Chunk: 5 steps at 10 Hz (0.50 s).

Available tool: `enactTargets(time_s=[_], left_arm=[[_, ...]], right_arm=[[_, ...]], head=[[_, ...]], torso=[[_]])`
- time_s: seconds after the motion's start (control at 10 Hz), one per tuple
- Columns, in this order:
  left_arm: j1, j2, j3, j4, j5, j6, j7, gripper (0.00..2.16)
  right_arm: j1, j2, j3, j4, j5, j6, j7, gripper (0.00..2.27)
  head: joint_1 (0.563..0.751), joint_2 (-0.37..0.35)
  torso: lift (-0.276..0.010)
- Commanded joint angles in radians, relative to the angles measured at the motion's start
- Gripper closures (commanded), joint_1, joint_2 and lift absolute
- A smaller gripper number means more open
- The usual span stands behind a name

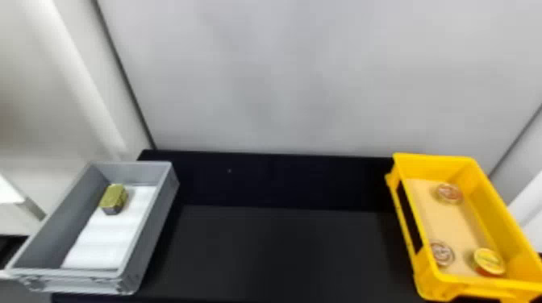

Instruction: Pick up the round yellow can and place it in the yellow rectangular box

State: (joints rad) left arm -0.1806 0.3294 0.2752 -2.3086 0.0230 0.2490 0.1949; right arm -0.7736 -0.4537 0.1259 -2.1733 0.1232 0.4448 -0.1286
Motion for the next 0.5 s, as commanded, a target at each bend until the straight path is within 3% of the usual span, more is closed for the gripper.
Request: enactTargets(time_s=[0.0, 0.4], left_arm=[[0.003, 0.002, 0.001, 0.0, 0.0, 0.0, 0.0, 0.07], [0.003, 0.004, 0.001, 0.0, -0.001, 0.004, -0.001, 0.07]], right_arm=[[0.004, 0.001, 0.0, 0.006, 0.003, -0.014, 0.003, 0.12], [-0.006, 0.004, 0.014, -0.01, 0.038, 0.037, 0.015, 0.12]], head=[[0.694, 0.054], [0.694, 0.054]], torso=[[-0.003], [-0.003]])
